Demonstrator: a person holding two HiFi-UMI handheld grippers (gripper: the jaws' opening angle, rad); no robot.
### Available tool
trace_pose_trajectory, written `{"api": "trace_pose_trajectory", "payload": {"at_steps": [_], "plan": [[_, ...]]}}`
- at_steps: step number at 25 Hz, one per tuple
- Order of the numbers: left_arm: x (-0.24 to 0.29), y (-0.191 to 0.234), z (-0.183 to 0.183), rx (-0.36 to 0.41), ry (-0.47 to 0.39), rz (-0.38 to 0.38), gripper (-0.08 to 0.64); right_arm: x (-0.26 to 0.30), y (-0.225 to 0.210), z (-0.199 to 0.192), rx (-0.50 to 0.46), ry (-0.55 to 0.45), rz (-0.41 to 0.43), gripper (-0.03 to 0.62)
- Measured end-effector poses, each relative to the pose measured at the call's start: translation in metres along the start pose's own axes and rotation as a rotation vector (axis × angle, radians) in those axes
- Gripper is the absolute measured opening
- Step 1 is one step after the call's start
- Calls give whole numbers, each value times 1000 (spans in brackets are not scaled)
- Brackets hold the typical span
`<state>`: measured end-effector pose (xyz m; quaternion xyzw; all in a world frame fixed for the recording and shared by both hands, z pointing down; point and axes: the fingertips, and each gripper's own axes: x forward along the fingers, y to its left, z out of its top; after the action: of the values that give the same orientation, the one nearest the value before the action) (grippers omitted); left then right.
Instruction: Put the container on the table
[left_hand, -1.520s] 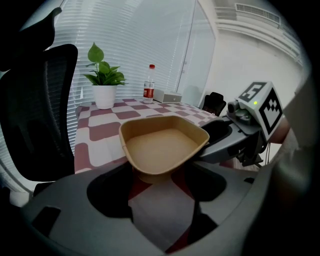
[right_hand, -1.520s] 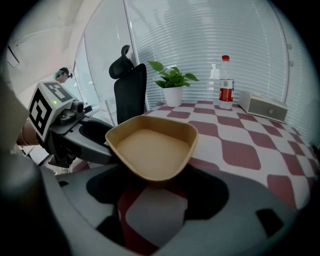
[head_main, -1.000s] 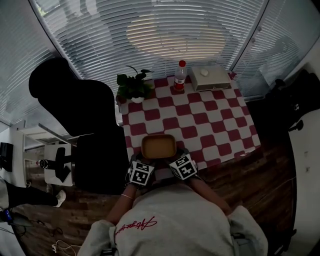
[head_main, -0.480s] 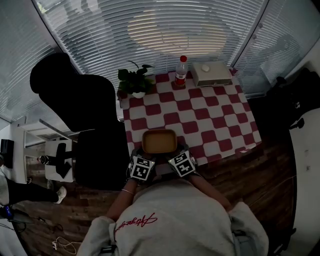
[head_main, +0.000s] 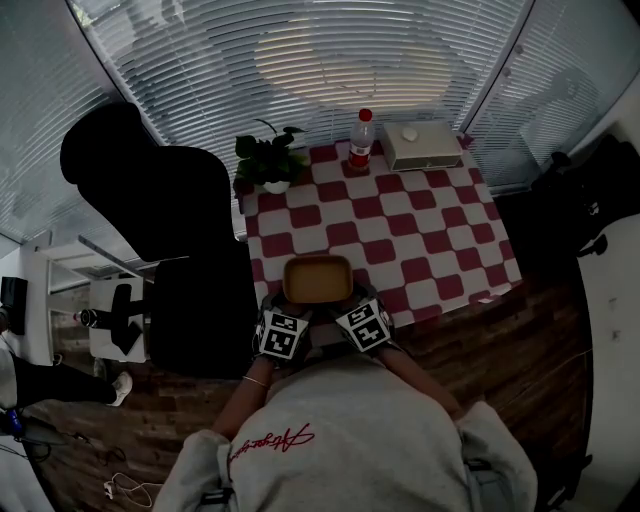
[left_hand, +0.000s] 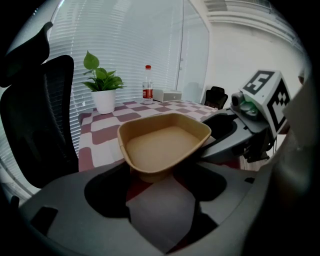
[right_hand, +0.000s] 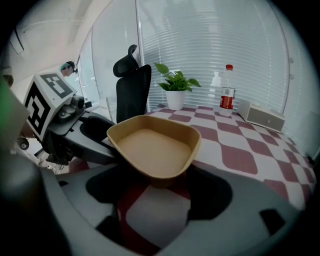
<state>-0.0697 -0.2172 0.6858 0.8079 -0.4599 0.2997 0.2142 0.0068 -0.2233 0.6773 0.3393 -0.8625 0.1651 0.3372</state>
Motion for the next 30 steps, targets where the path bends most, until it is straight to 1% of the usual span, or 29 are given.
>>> {"api": "trace_pose_trajectory", "payload": {"at_steps": [3,7,13,19,23,27,30], "plan": [[-3,0,4,-29,-17,-17,343,2,-1,-1,0,-14,22,356],[-5,-2,3,-46,-36,-28,345,-2,-1,-4,14,-21,39,357],[-11,-3,-3,-64,-28,-36,347,-7,1,-1,12,-57,54,360],[-17,-7,-3,-83,-42,-56,347,-15,2,1,8,-57,44,360],[-23,-6,-2,-97,-63,-44,347,-20,1,7,14,-93,38,360],[-28,-3,0,-111,-80,-31,346,-26,1,10,10,-103,35,360],[-31,-2,3,-120,-89,-36,345,-32,1,14,19,-117,38,360]]}}
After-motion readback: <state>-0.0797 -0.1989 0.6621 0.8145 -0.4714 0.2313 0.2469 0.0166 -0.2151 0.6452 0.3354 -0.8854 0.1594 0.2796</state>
